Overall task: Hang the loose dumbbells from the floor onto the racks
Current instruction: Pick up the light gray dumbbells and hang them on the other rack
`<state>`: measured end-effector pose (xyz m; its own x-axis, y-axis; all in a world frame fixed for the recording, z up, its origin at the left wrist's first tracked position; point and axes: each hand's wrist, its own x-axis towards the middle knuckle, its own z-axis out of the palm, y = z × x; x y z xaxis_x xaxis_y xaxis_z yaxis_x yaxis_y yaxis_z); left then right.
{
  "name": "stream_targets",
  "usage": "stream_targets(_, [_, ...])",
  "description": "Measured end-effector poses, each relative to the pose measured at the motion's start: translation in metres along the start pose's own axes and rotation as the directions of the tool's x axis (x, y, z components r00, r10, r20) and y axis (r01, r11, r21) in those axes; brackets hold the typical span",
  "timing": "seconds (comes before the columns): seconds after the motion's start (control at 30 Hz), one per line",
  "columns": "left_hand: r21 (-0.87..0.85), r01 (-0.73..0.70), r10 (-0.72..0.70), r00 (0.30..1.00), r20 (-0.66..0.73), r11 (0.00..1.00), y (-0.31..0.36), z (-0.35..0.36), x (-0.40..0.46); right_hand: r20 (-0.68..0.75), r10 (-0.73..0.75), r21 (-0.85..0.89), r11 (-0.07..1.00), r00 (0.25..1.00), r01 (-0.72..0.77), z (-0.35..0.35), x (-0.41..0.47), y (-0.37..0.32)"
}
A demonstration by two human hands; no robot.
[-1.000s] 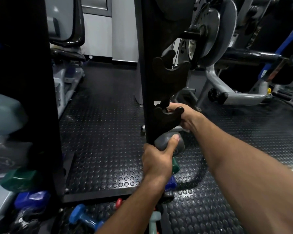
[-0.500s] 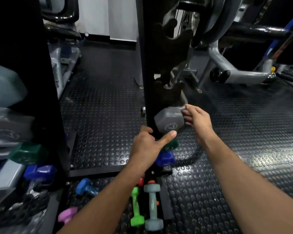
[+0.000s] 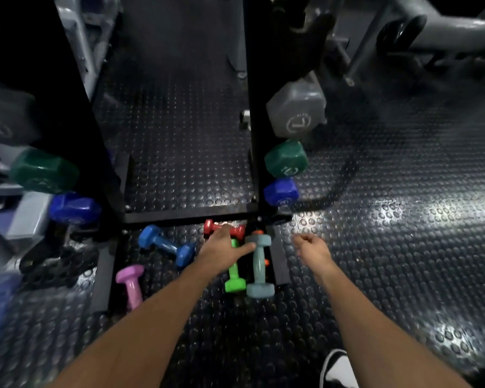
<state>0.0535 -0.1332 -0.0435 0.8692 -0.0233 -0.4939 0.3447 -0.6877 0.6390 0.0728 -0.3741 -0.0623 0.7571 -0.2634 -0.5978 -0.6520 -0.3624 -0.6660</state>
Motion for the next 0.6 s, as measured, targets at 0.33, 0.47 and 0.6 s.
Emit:
stream_targets(0.33, [0.132, -0.097, 0.084, 0.991, 0.100, 0.986, 0.011, 0.023, 0.062, 0.076, 0.378, 0.331, 0.863, 0.923, -0.381, 0.064, -0.015, 0.091])
stream_targets(0.47, [0.168, -0.073, 0.047, 0.987, 0.152, 0.983, 0.014, 0.057, 0.086, 0.201, 0.490, 0.429, 0.735, 0.848, -0.526, 0.088, -0.011, 0.098])
stream_targets(0.6, [0.297, -0.105, 0.071, 0.990, 0.122, 0.949, 0.002, 0.093, 0.104, 0.292, 0.528, 0.512, 0.618, 0.798, -0.597, 0.102, 0.004, 0.110])
